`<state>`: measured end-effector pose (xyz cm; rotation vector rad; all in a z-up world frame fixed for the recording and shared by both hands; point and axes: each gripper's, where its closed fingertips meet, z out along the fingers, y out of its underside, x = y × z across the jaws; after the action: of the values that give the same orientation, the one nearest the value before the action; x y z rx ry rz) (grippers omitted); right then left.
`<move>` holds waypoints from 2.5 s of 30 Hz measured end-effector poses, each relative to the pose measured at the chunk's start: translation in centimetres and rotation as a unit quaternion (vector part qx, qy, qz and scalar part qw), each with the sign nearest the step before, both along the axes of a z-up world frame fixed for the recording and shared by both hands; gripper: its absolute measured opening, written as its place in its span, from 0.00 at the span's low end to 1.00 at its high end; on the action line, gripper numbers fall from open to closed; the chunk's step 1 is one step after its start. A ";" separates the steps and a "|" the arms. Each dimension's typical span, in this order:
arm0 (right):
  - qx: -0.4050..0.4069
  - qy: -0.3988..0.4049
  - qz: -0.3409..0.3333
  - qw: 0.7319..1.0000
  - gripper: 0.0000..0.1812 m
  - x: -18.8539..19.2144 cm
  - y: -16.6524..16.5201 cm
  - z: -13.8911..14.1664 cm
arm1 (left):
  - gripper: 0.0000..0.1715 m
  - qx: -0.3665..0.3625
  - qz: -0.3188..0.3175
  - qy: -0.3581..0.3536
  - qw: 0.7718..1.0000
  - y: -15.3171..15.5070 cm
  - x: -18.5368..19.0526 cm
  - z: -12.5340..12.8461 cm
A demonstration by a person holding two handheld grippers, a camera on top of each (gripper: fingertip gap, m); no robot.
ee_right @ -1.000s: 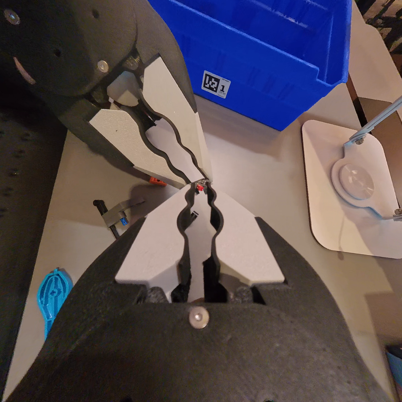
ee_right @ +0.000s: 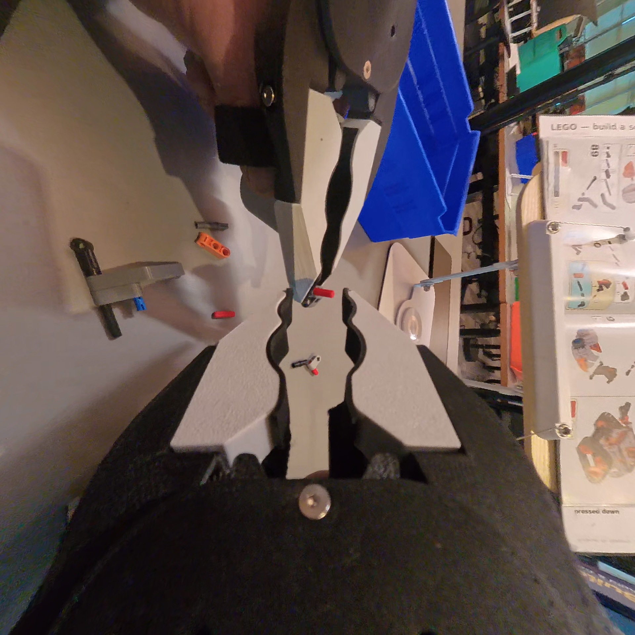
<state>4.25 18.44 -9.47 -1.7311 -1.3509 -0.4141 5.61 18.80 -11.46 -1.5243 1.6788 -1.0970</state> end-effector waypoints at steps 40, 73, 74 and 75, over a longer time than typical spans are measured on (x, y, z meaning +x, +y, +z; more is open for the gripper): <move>-0.042 0.077 -0.008 0.996 0.15 0.1 0.2 -1.3 | 0.18 0.052 -0.020 0.159 0.986 -0.8 -5.9 -3.9; -0.013 0.087 -0.027 0.996 0.15 0.9 1.0 -0.6 | 0.03 0.048 0.002 0.098 0.994 -0.6 -4.0 -3.2; -0.011 0.088 -0.028 0.996 0.15 0.9 1.0 -0.5 | 0.03 0.047 0.001 0.091 0.995 -0.6 -3.9 -2.9; -0.010 0.089 -0.029 0.996 0.15 0.9 1.0 -0.4 | 0.03 0.043 0.006 0.084 0.996 -0.5 -3.9 -2.5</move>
<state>5.20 19.48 -9.90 -1.7815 -1.1825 -0.2718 1.73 18.34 -14.00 -1.6062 1.8020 -0.8999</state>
